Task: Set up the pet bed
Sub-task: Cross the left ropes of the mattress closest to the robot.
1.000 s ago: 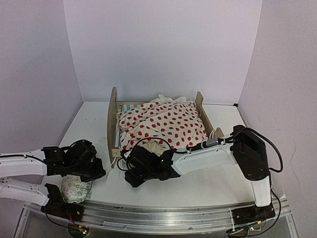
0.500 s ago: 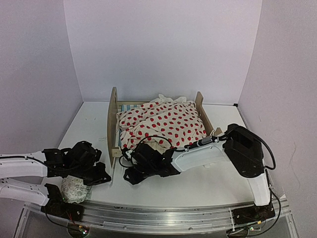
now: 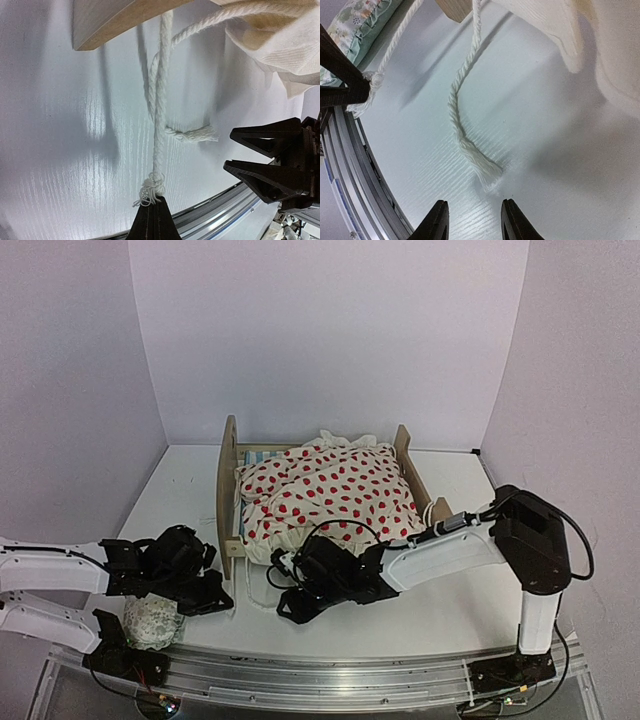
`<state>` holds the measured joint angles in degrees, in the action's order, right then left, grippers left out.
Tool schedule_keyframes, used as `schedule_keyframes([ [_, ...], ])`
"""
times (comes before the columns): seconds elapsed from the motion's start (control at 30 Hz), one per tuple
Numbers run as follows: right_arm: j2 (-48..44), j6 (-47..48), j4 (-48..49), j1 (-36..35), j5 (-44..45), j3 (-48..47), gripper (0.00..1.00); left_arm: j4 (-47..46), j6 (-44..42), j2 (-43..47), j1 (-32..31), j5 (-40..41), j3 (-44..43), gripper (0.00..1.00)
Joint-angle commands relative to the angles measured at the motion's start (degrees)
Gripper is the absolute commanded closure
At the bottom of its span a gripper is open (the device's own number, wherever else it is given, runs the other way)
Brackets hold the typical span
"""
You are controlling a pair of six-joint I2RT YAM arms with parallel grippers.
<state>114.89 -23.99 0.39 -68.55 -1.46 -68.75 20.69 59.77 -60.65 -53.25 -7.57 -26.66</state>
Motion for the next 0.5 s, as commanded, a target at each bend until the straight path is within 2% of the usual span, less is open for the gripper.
schedule_keyframes([
  [0.0, 5.57, 0.06, 0.83, -0.18, -2.13, -5.01, 0.62, -0.73, -1.23, -0.77, -0.18, -0.72, -2.36, 1.0],
  [0.17, 9.32, -0.44, -0.11, -0.21, -4.06, -8.47, 0.68, 0.64, -1.14, 0.12, -0.19, 0.1, -2.93, 1.0],
  [0.37, 9.84, -1.59, -2.81, -0.61, -6.81, -9.8, 0.97, 2.72, -0.97, 2.51, -0.16, 1.52, -2.82, 1.0],
  [0.47, 8.77, -1.92, -3.35, -0.95, -8.37, -10.18, 1.0, 3.19, -1.05, 3.27, -0.14, 1.84, -2.43, 1.0],
])
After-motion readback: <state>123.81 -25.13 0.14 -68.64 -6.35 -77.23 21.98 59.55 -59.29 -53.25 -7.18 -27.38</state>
